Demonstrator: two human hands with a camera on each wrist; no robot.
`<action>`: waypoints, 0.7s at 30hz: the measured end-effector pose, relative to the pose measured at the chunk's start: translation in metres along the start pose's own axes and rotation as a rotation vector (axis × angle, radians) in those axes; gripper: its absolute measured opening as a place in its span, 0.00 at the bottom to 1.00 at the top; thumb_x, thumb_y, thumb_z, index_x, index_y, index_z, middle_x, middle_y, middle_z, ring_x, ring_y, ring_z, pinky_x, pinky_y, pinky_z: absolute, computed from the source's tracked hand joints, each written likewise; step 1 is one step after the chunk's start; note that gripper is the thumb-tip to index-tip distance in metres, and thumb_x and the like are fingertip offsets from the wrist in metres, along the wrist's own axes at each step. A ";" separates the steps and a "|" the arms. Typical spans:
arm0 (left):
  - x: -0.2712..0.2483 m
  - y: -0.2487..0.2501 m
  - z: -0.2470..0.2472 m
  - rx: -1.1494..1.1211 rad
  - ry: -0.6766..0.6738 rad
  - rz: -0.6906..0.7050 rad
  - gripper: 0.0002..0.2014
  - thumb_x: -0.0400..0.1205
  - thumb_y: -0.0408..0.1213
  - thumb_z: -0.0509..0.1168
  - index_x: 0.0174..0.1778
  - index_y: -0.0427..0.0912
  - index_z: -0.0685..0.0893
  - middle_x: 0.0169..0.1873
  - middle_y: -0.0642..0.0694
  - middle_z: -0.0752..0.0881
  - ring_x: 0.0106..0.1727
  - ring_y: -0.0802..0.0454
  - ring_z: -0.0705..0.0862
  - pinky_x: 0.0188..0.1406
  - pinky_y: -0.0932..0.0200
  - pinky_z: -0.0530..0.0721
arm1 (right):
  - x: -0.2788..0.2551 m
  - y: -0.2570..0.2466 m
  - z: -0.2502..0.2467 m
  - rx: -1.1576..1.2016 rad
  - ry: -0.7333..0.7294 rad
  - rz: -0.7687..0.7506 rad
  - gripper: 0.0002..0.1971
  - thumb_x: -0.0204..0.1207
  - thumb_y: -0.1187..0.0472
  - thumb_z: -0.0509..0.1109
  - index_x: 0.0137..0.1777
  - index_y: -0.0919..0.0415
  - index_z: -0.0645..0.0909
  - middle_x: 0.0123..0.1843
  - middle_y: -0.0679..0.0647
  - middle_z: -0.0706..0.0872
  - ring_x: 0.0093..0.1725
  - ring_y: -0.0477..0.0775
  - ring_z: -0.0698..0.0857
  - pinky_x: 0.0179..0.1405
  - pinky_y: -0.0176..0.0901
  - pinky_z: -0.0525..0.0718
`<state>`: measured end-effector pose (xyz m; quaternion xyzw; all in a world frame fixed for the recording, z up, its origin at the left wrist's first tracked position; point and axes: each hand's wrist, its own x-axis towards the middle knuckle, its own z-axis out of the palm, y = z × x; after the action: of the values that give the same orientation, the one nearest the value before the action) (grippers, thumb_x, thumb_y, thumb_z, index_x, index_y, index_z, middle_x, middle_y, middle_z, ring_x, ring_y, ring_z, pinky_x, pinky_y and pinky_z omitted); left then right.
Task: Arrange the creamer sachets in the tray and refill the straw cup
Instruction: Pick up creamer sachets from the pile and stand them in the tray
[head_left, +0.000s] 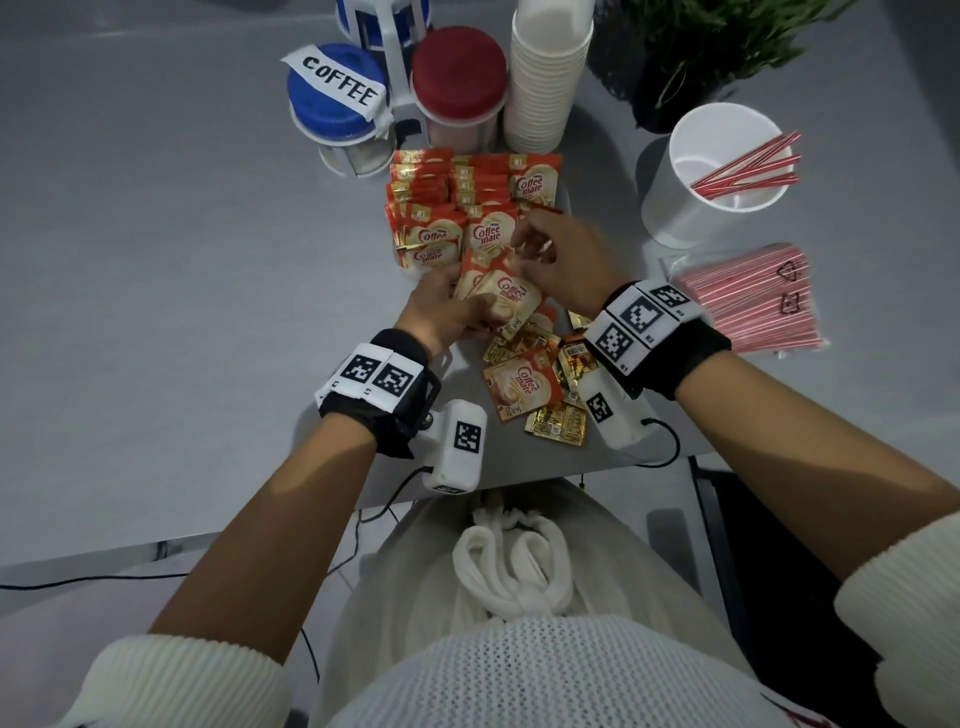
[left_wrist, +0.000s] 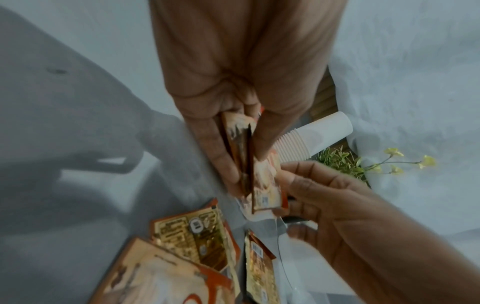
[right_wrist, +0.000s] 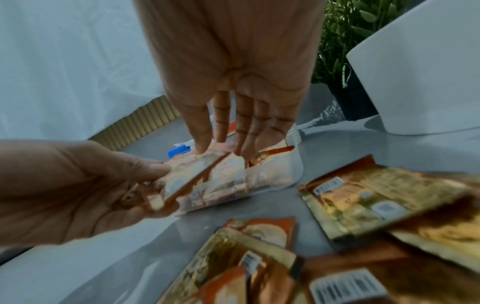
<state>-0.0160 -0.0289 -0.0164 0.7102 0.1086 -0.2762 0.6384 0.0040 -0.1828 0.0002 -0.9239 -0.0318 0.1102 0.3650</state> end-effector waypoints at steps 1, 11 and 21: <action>0.002 0.000 -0.001 -0.012 0.034 0.009 0.15 0.80 0.24 0.62 0.63 0.33 0.75 0.39 0.43 0.83 0.35 0.50 0.83 0.27 0.63 0.86 | -0.001 0.004 0.001 -0.001 -0.017 0.026 0.11 0.72 0.64 0.72 0.53 0.61 0.79 0.46 0.52 0.82 0.44 0.48 0.79 0.46 0.42 0.79; -0.003 0.003 0.005 -0.048 -0.027 -0.008 0.21 0.78 0.21 0.63 0.68 0.28 0.71 0.51 0.36 0.82 0.49 0.42 0.83 0.49 0.50 0.85 | -0.006 0.006 0.009 0.255 -0.022 0.132 0.08 0.73 0.74 0.68 0.46 0.62 0.79 0.31 0.51 0.77 0.20 0.40 0.81 0.20 0.26 0.79; 0.006 -0.001 0.007 -0.059 0.160 -0.026 0.17 0.83 0.25 0.56 0.69 0.32 0.71 0.63 0.30 0.81 0.59 0.37 0.82 0.59 0.38 0.83 | -0.021 0.007 0.008 -0.078 -0.121 0.145 0.15 0.70 0.63 0.74 0.53 0.64 0.75 0.41 0.55 0.80 0.41 0.54 0.80 0.37 0.45 0.77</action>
<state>-0.0131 -0.0364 -0.0206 0.7094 0.1764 -0.2235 0.6447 -0.0185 -0.1852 -0.0061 -0.9289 0.0091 0.1906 0.3173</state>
